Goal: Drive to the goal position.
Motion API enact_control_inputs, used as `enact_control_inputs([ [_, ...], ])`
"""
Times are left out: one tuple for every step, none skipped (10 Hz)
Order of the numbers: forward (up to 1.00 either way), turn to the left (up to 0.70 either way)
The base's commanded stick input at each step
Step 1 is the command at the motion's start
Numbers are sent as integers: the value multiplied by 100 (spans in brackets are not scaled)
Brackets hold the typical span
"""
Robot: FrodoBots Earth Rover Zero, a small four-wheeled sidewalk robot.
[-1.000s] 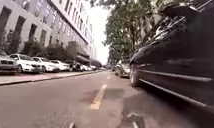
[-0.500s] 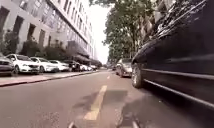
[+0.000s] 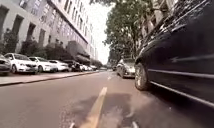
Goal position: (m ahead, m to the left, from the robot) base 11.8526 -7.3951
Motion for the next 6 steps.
enact_control_inputs([
  [70, 0],
  [70, 0],
  [70, 0],
  [70, 0],
  [70, 0],
  [70, 0],
])
